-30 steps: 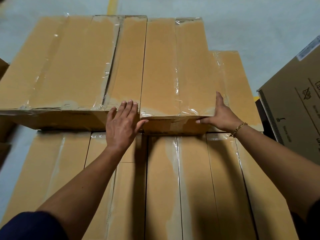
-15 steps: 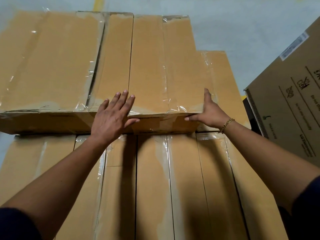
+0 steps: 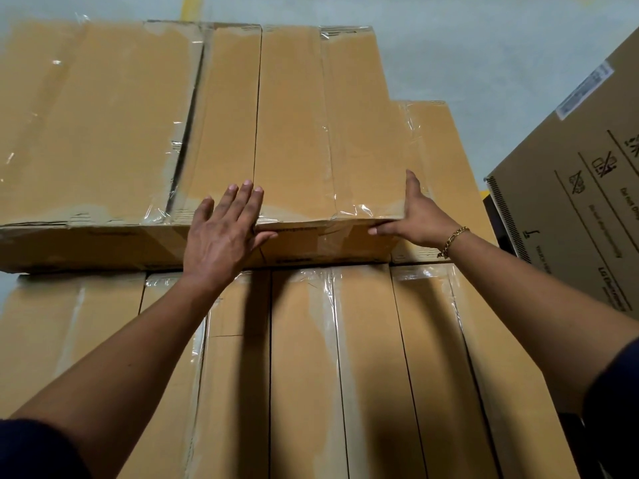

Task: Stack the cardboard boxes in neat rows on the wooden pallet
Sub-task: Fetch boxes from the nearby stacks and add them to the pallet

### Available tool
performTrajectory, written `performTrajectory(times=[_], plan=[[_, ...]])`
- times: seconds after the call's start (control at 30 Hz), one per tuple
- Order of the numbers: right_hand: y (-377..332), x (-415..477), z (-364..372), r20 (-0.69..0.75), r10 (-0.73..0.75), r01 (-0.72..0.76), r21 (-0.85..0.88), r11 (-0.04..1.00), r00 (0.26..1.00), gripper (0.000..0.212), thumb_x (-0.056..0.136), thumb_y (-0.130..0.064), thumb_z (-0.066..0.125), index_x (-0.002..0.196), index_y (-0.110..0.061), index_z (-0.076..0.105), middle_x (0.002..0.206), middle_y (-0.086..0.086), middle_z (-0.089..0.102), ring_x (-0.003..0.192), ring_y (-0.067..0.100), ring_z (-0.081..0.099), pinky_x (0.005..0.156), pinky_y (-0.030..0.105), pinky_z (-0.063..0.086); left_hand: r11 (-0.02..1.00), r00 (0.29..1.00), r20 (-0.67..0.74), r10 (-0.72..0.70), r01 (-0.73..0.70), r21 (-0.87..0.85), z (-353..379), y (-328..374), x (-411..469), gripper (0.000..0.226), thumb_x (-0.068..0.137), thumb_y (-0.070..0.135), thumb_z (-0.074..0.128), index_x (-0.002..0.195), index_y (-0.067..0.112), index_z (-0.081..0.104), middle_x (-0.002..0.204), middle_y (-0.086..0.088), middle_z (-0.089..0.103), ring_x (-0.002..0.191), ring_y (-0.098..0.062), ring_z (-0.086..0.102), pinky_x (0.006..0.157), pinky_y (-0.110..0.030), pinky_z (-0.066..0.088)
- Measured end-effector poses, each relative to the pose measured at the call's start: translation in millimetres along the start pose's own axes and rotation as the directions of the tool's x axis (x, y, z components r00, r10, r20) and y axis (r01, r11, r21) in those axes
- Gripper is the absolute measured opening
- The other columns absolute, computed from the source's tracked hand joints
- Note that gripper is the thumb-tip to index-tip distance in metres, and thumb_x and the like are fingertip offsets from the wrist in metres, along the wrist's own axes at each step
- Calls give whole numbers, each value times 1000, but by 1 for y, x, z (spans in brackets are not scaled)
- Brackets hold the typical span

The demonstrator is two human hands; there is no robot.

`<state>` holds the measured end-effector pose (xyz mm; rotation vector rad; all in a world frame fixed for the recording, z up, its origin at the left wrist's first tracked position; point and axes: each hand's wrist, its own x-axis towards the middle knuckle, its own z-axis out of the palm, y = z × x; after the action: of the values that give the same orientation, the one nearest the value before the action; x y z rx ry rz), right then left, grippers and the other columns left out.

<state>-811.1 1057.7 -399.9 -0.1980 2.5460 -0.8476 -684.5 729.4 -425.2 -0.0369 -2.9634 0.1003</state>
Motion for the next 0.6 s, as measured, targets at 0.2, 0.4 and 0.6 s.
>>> performTrajectory(times=[0.2, 0.4, 0.6], plan=[[1, 2, 1, -6, -1, 1, -37, 999, 1000, 143, 67, -45, 92, 160, -15, -12, 155, 10, 45, 136, 31, 48, 110, 34, 40, 1000, 1000, 19, -13, 13, -11, 1, 1, 0, 79, 97, 63, 42, 158, 14, 36, 164, -9, 36, 150, -28, 38, 116, -55, 32], [-8, -15, -2, -17, 40, -42, -172, 984, 999, 138, 72, -55, 86, 161, -14, -11, 163, 15, 31, 143, 34, 41, 112, 38, 40, 999, 988, 154, -24, 18, 41, -12, 5, 0, 80, 102, 65, 32, 163, 15, 20, 171, -7, 19, 157, -27, 22, 123, -56, 19], [-31, -56, -28, 82, 79, -54, -277, 959, 993, 113, 84, -51, 77, 162, -10, 7, 166, 12, 26, 146, 32, 37, 113, 37, 38, 999, 899, 437, 23, -39, 28, -61, 3, -16, 77, 105, 61, 22, 165, 20, -5, 173, -1, -5, 159, -20, -1, 128, -52, 2]])
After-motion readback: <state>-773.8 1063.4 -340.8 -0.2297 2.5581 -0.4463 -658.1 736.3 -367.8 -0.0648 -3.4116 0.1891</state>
